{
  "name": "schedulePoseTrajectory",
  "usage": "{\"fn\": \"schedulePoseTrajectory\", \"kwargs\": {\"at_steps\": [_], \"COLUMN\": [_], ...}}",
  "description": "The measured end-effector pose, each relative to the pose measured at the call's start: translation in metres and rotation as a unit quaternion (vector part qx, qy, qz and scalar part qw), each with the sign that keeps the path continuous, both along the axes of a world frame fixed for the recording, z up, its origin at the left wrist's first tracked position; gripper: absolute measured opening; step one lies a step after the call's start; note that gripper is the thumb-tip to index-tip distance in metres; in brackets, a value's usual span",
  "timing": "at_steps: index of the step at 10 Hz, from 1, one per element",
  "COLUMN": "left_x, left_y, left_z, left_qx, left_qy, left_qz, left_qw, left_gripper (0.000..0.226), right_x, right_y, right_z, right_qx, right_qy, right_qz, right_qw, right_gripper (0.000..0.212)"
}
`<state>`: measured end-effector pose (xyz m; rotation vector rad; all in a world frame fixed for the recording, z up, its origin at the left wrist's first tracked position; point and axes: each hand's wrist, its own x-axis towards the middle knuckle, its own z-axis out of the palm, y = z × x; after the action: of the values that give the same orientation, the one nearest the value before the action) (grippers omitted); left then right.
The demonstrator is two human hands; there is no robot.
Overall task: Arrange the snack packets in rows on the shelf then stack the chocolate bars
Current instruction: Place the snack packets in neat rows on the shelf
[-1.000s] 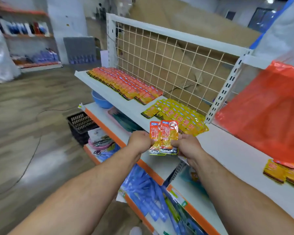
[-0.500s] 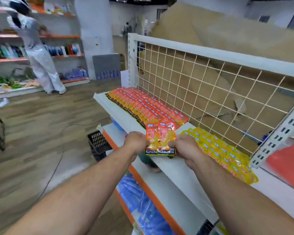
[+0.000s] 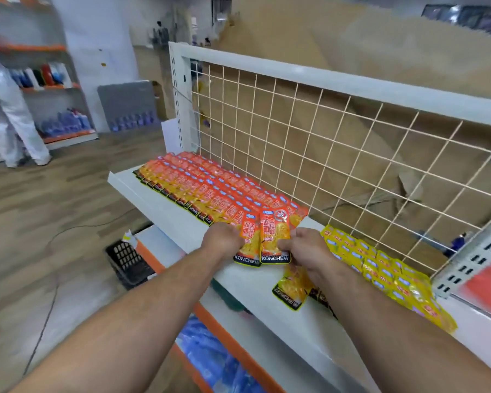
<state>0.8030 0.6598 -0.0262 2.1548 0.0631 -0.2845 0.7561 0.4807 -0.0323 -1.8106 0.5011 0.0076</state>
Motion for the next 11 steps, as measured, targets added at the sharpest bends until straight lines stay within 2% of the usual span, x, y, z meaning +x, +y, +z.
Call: {"fn": "schedulePoseTrajectory", "kwargs": {"at_steps": [2, 3, 4, 5, 6, 7, 8, 10, 11], "left_x": [0.052, 0.077, 0.089, 0.099, 0.104, 0.105, 0.109, 0.111, 0.112], "left_y": [0.007, 0.008, 0.011, 0.013, 0.016, 0.017, 0.022, 0.020, 0.021], "left_z": [0.000, -0.008, -0.015, -0.020, -0.021, -0.023, -0.028, -0.028, -0.022], "left_qx": [0.094, 0.140, 0.163, 0.193, 0.227, 0.226, 0.222, 0.195, 0.177], "left_qy": [-0.021, -0.049, -0.083, -0.116, -0.156, -0.169, -0.177, -0.222, -0.275], "left_qz": [-0.140, -0.187, -0.195, -0.234, -0.261, -0.276, -0.292, -0.290, -0.277], "left_qw": [0.985, 0.971, 0.964, 0.946, 0.925, 0.919, 0.913, 0.910, 0.904], "left_gripper": [0.024, 0.020, 0.012, 0.025, 0.024, 0.019, 0.021, 0.018, 0.038], "right_x": [0.028, 0.033, 0.033, 0.033, 0.033, 0.032, 0.029, 0.024, 0.026], "right_y": [0.015, 0.027, 0.034, 0.044, 0.054, 0.060, 0.065, 0.072, 0.074], "right_z": [-0.008, -0.009, -0.011, -0.010, -0.010, -0.010, -0.007, -0.004, -0.007], "right_qx": [0.019, 0.020, 0.025, 0.027, 0.025, 0.013, 0.009, -0.011, -0.042], "right_qy": [0.001, -0.008, -0.007, -0.004, 0.003, 0.005, 0.006, 0.031, 0.051], "right_qz": [-0.085, -0.135, -0.159, -0.194, -0.215, -0.229, -0.248, -0.260, -0.257], "right_qw": [0.996, 0.991, 0.987, 0.981, 0.976, 0.973, 0.969, 0.965, 0.964], "right_gripper": [0.031, 0.027, 0.010, 0.024, 0.017, 0.008, 0.039, 0.024, 0.023]}}
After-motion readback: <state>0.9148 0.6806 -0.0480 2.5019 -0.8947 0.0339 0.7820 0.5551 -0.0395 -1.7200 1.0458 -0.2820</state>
